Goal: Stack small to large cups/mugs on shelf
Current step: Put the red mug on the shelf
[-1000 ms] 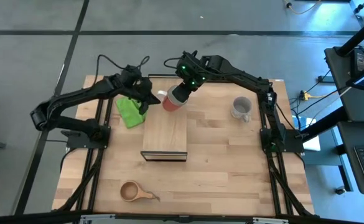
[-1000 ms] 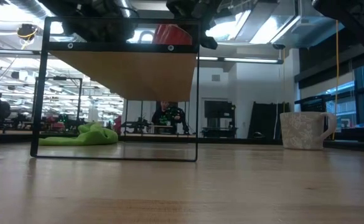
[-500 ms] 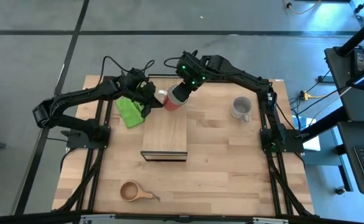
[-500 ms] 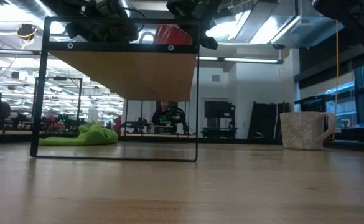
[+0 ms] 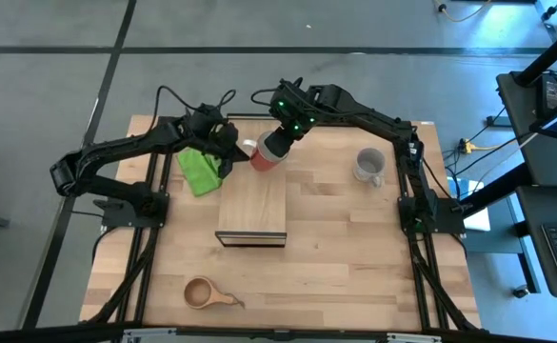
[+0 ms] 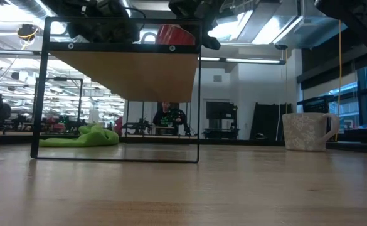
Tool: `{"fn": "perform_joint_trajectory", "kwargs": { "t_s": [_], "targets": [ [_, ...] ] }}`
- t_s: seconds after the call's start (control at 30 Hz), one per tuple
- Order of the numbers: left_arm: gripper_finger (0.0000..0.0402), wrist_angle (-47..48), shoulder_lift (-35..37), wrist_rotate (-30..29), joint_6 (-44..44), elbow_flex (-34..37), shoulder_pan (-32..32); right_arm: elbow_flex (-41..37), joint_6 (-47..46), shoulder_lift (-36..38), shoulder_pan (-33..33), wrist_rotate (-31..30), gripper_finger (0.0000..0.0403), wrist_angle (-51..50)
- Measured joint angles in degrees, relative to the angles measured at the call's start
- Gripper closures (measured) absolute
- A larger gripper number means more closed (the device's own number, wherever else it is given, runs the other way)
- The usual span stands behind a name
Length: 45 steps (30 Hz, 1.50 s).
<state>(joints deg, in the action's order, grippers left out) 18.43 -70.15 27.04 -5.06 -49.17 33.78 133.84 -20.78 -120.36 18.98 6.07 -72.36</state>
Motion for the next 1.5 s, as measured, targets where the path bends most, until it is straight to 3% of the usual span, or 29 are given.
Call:
{"fn": "perform_joint_trajectory", "kwargs": {
  "t_s": [0.73,1.1,1.5],
  "targets": [
    [0.0388,-0.9,0.0,-1.1,-0.6,0.0,0.0,0.0,0.5,0.0,0.0,-0.1,0.036,1.0],
    [0.0388,0.2,0.0,-1.1,-0.6,0.0,0.0,0.0,0.4,0.0,0.0,0.2,0.0332,2.2],
    [0.0388,0.4,0.0,-1.0,-0.6,0.3,0.0,0.0,1.7,0.0,0.1,-0.3,0.0329,2.5]
  ]
}}
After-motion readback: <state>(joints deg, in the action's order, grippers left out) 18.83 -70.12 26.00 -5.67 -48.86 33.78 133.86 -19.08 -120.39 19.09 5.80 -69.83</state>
